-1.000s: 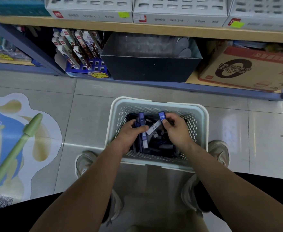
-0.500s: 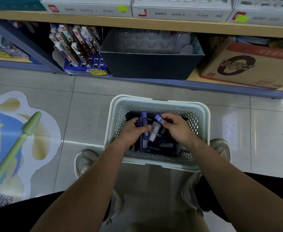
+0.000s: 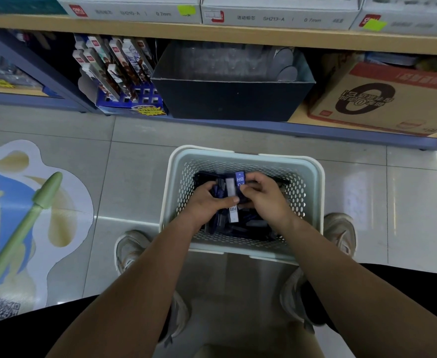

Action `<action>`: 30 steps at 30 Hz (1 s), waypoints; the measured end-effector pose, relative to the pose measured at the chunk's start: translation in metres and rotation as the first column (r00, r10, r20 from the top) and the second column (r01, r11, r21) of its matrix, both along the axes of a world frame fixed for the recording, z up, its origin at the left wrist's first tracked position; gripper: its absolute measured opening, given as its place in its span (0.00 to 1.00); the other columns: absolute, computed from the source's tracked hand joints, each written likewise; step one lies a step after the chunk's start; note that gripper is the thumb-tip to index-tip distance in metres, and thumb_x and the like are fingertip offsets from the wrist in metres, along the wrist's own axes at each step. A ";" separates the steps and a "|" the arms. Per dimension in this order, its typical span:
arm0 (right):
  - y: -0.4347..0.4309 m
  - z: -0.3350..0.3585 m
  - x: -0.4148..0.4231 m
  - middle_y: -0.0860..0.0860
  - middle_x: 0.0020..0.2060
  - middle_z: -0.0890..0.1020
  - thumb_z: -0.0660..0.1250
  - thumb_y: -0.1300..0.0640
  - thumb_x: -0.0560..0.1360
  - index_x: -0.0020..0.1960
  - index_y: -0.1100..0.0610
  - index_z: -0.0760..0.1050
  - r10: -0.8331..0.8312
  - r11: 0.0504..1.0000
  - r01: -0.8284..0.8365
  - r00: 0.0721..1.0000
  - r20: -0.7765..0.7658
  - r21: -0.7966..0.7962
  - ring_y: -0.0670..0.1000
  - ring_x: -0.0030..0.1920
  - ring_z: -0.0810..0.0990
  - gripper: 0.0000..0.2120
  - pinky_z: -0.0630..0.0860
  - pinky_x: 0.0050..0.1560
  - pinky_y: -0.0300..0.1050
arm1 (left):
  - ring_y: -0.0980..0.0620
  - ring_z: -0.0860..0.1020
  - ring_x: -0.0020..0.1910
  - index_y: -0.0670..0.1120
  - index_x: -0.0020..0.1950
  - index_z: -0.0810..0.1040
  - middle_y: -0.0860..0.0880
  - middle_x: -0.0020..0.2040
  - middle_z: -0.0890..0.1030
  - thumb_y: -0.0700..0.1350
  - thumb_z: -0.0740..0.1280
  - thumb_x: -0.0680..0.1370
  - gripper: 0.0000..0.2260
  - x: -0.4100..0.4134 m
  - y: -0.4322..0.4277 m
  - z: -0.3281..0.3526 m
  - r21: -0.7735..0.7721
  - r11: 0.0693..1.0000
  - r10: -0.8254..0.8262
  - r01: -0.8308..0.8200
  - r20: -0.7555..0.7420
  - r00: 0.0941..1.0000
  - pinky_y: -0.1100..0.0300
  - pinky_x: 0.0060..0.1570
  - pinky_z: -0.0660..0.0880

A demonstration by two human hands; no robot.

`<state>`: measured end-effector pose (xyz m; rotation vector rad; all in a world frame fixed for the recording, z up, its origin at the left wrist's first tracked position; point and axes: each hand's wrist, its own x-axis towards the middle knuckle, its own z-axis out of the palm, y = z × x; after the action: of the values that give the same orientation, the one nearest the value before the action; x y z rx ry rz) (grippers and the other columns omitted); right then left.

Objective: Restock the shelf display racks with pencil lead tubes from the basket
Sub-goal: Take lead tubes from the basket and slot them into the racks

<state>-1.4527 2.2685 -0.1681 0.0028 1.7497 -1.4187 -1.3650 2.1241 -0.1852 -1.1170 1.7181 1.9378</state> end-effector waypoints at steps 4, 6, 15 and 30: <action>0.003 -0.003 -0.004 0.59 0.45 0.81 0.66 0.63 0.80 0.52 0.59 0.75 -0.007 0.999 0.006 1.000 0.018 0.039 0.62 0.51 0.83 0.02 0.83 0.49 0.55 | 0.52 0.84 0.50 0.46 0.60 0.79 0.49 0.52 0.86 0.44 0.80 0.70 0.21 0.000 -0.001 0.000 -0.005 1.000 0.004 -0.004 0.002 1.000 0.58 0.51 0.80; 0.004 -0.001 -0.005 0.59 0.44 0.81 0.67 0.64 0.79 0.51 0.59 0.75 -0.016 0.999 0.015 1.000 0.020 0.034 0.59 0.49 0.83 0.01 0.84 0.49 0.55 | 0.56 0.84 0.46 0.47 0.57 0.80 0.50 0.50 0.86 0.42 0.79 0.71 0.17 -0.001 0.000 0.002 0.002 1.000 0.001 -0.001 0.000 1.000 0.65 0.44 0.78; 0.001 0.009 -0.001 0.57 0.43 0.81 0.64 0.60 0.82 0.58 0.56 0.78 -0.016 0.999 0.017 1.000 -0.024 0.031 0.52 0.38 0.82 0.08 0.83 0.41 0.48 | 0.53 0.84 0.44 0.42 0.56 0.81 0.46 0.48 0.86 0.39 0.79 0.70 0.16 0.001 0.001 0.011 -0.018 0.998 0.055 -0.055 0.001 0.998 0.63 0.42 0.78; 0.009 0.100 -0.014 0.51 0.39 0.84 0.70 0.67 0.76 0.53 0.57 0.78 -0.117 0.992 0.127 0.953 -0.279 0.020 0.54 0.39 0.85 0.08 0.83 0.50 0.51 | 0.45 0.84 0.43 0.39 0.53 0.82 0.43 0.45 0.86 0.46 0.82 0.65 0.21 0.010 -0.013 0.099 -0.124 0.983 0.126 -0.134 -0.068 0.990 0.53 0.48 0.81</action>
<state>-1.4665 2.2777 -0.0681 -0.0721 2.0355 -1.5339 -1.3553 2.1112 -0.0861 -1.2580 1.8671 1.9795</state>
